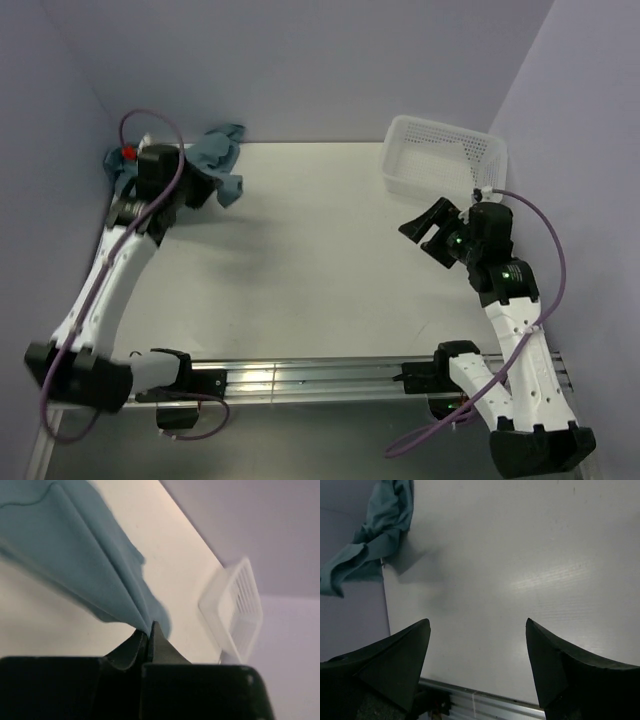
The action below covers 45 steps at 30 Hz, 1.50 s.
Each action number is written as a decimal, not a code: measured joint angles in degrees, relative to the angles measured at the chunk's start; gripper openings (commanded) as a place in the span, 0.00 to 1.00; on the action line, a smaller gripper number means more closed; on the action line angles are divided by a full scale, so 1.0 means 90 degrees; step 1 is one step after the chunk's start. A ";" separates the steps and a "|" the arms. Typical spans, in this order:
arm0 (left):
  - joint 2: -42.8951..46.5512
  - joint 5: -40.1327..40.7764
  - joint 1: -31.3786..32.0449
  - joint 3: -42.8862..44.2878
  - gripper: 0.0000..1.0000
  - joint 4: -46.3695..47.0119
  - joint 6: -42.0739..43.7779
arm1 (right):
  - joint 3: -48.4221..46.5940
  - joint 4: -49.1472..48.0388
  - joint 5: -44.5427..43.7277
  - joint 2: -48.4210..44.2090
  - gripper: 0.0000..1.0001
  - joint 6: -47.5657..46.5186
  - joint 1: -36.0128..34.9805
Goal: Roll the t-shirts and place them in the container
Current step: Grab a tshirt with the left arm, then move the tshirt to the center of the board
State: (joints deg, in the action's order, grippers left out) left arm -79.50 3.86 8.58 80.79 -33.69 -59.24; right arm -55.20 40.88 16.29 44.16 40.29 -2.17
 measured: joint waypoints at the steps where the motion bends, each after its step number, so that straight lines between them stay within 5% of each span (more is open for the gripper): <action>1: 0.0442 -0.0063 0.0185 -0.0345 0.00 -0.0041 -0.0027 | 0.0141 -0.0083 0.0102 0.0053 0.83 0.0056 -0.0046; 5: 0.2344 -0.0075 0.1484 -0.2528 0.00 0.0189 -0.0729 | 0.0539 -0.0299 0.0153 0.0386 0.83 0.0206 -0.0658; 9: 0.2055 0.0119 0.3104 -0.3366 0.00 0.0097 -0.1467 | 0.0614 -0.0316 0.0199 0.0333 0.83 0.0248 -0.0928; 14: 0.0141 0.0546 0.4498 -0.1802 0.00 -0.0141 -0.1644 | 0.0651 -0.0206 0.0199 -0.0041 0.82 0.0240 -0.0928; 19: -0.1634 0.0503 0.5081 0.0175 0.00 0.0277 -0.1659 | 0.0731 0.0155 -0.0104 -0.0665 0.79 0.0289 -0.0940; 21: -0.2339 0.0476 0.5229 0.1107 0.15 0.0151 -0.1532 | 0.0767 0.0328 -0.0265 -0.0937 0.79 0.0386 -0.0940; 22: -0.2669 0.0440 0.5282 0.1593 0.40 0.0051 -0.1445 | 0.0789 0.0406 -0.0364 -0.1093 0.79 0.0437 -0.0940; 25: -0.3347 0.0342 0.5367 0.2880 0.68 -0.0568 -0.1268 | 0.0937 0.0481 -0.0476 -0.1472 0.80 0.0573 -0.0940; 27: -0.3327 0.0311 0.5365 0.3050 0.70 -0.0872 -0.1180 | 0.1117 0.0476 -0.0486 -0.1545 0.80 0.0661 -0.0940; 28: -0.3174 0.0272 0.5328 0.2888 0.90 -0.0913 -0.1161 | 0.1236 0.0481 -0.0471 -0.1537 0.80 0.0704 -0.0940; 32: -0.1729 0.0010 0.4833 0.1059 0.92 -0.0964 -0.1132 | 0.1705 0.0461 -0.0374 -0.1358 0.79 0.0818 -0.0940; 38: 0.0631 -0.0109 0.3135 -0.0925 0.90 -0.1156 -0.0950 | 0.2242 0.0168 -0.0226 -0.0804 0.79 0.0840 -0.0940; 45: 0.0629 -0.0185 0.3053 -0.1464 0.88 -0.1188 -0.0605 | 0.2543 -0.0228 -0.0797 0.0442 0.73 0.0617 -0.0940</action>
State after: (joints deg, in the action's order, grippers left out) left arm -73.84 2.20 36.05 67.61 -44.38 -64.69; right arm -32.32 38.83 9.13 48.14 45.84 -10.63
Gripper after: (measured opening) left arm 0.883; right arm 0.749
